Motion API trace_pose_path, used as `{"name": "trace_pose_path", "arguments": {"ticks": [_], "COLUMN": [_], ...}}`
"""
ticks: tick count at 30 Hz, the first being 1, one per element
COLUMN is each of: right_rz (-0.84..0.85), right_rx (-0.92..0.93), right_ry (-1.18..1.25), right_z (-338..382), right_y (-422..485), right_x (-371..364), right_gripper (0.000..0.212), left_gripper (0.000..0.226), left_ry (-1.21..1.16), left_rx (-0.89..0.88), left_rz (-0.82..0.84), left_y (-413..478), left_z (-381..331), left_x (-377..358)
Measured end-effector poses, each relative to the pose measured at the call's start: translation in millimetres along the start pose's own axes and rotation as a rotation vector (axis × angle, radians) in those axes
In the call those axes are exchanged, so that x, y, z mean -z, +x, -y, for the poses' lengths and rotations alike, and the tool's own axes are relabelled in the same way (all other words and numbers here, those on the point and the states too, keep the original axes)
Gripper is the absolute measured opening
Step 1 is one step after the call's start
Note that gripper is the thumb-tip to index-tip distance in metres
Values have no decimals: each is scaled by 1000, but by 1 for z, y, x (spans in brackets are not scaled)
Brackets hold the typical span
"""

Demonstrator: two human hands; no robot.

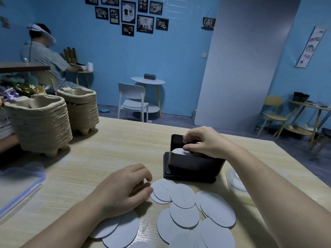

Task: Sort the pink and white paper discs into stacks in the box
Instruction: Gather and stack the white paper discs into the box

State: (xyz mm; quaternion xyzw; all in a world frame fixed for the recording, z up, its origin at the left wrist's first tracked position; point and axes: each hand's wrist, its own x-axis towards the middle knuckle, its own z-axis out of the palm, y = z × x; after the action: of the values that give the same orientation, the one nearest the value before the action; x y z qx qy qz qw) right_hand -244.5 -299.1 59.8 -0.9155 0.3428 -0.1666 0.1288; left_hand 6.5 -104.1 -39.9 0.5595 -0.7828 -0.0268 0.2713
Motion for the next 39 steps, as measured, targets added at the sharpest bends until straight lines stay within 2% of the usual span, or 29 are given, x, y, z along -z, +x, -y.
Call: {"name": "trace_pose_path", "arguments": {"ticks": [2, 5, 7, 9, 11, 15, 20, 25, 28, 31, 39], "right_rz": [-66, -148, -151, -84, -1, 42, 51, 36, 54, 50, -2], "right_rx": [29, 103, 139, 162, 168, 155, 199, 130, 128, 126, 146], "right_ry": [133, 322, 401, 450, 447, 477, 179, 127, 95, 124, 322], "right_z": [10, 28, 37, 39, 34, 18, 7, 6, 8, 9, 4], "right_y": [-13, -40, -58, -74, -87, -105, -113, -114, -114, -114, -113], "right_x": [3, 2, -7, -20, -36, -60, -68, -67, -68, -67, -65], "right_gripper": [6, 9, 8, 5, 11, 22, 35, 48, 48, 45, 34], "left_gripper": [21, 24, 25, 23, 20, 16, 15, 23, 42, 52, 49], "left_ry": [-7, -40, -84, -113, -125, -119, -54, 44, 68, 90, -5], "left_rx": [10, 36, 49, 52, 57, 62, 44, -1, 20, 23, 43], "left_rz": [-8, -30, -48, -55, -58, -41, 11, 118, 205, 216, 106], "left_y": [-1, -1, -2, -3, -4, -6, -5, 7, 20, 29, 28], "left_z": [1, 1, 1, 0, 1, 0, -2, -17, -23, -24, -17], "left_x": [0, 2, 4, 6, 7, 7, 6, 8, 5, 0, -14]}}
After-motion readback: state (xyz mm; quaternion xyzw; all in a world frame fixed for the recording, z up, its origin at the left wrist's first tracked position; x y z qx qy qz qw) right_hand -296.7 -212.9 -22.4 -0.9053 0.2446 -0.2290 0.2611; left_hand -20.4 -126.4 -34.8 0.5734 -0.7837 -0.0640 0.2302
